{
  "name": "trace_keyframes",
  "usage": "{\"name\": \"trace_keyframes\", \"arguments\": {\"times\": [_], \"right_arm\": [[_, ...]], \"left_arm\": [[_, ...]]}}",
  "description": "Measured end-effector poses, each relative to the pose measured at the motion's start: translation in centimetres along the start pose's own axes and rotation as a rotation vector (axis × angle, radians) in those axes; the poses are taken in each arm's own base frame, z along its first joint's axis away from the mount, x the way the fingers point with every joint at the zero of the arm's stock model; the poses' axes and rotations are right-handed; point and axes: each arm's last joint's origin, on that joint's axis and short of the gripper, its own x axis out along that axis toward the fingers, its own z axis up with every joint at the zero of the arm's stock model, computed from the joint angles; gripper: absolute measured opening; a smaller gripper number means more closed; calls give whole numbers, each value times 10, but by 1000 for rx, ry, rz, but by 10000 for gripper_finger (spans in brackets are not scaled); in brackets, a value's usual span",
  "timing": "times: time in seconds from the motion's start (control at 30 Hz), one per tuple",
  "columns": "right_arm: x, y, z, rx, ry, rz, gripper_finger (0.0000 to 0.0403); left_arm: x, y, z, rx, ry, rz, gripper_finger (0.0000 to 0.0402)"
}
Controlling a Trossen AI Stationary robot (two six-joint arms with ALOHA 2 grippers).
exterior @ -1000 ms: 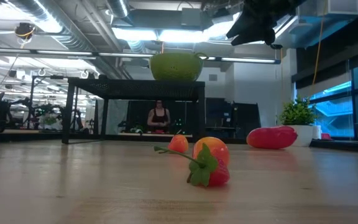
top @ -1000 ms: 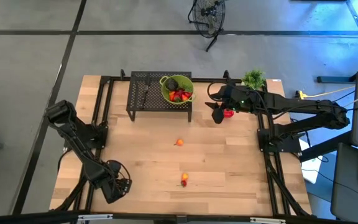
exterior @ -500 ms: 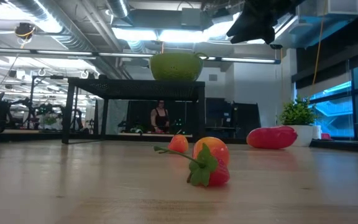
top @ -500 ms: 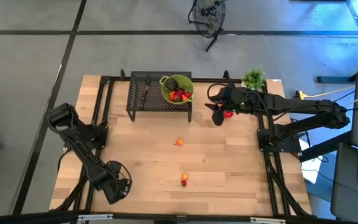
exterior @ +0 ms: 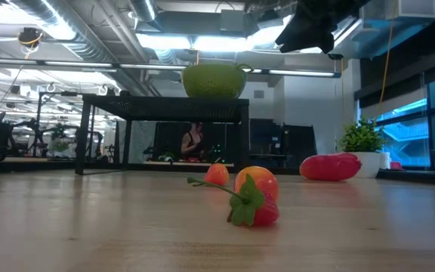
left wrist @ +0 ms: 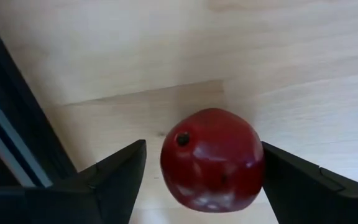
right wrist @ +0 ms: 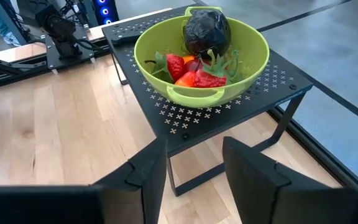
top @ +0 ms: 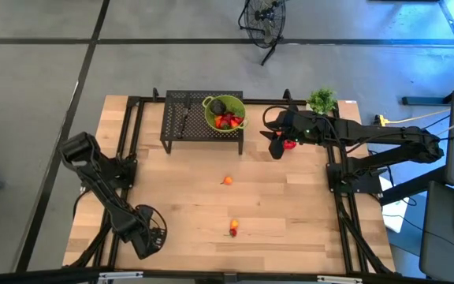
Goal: Pick & Place Fruit
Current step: Put the pomegranate into the green strainer bowl on the shelf
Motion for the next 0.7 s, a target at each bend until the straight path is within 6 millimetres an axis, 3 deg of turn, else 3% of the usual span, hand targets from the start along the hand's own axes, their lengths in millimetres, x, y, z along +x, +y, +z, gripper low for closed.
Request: {"name": "trace_keyframes", "arguments": {"times": [0.43,0.7], "right_arm": [[0,0,0,0,0,-1,182],[0,0,0,1,0,-1,187]], "left_arm": [[7,-1,0,49,-14,23,221],[7,-1,0,88,-13,23,214]]}}
